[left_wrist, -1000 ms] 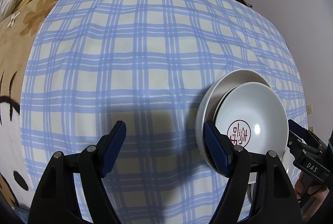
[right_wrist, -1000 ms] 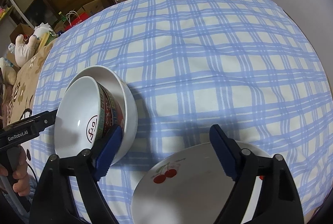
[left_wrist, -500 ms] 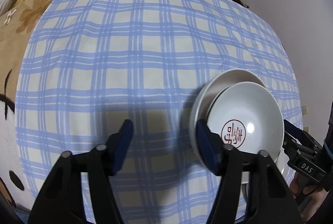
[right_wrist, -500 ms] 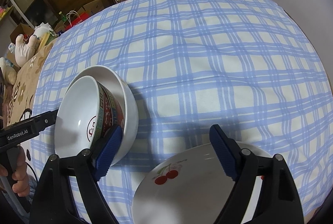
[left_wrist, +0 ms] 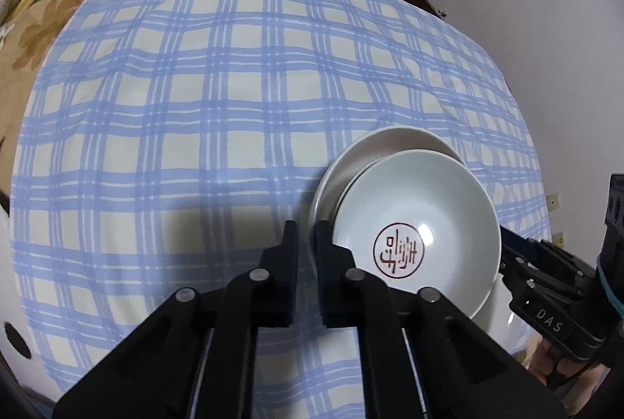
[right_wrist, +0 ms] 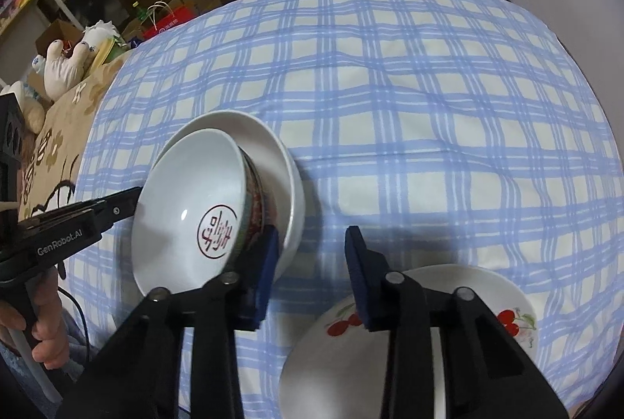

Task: Organize plates and bowls
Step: 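Close both grippers together on the rim of the nested bowl stack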

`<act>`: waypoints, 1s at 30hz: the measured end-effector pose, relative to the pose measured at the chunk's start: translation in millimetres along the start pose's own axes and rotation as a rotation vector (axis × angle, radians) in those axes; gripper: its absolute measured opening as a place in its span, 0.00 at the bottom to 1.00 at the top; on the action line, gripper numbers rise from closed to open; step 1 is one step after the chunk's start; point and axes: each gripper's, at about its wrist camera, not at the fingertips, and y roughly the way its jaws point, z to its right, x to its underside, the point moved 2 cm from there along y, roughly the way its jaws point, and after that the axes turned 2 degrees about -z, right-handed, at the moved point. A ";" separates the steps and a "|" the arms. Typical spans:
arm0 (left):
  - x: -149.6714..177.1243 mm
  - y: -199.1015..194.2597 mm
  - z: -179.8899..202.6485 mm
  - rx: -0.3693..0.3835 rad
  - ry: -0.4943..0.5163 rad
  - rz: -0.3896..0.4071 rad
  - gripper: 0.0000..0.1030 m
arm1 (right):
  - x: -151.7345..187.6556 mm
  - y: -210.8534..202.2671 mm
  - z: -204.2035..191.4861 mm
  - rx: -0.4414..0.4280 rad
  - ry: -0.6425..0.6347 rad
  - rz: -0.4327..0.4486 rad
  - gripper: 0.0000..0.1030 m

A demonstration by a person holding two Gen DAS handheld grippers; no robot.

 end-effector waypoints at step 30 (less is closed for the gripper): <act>5.4 4.1 -2.4 0.031 -0.053 -0.031 0.03 | -4.2 3.9 -9.5 -0.014 0.079 -0.057 0.10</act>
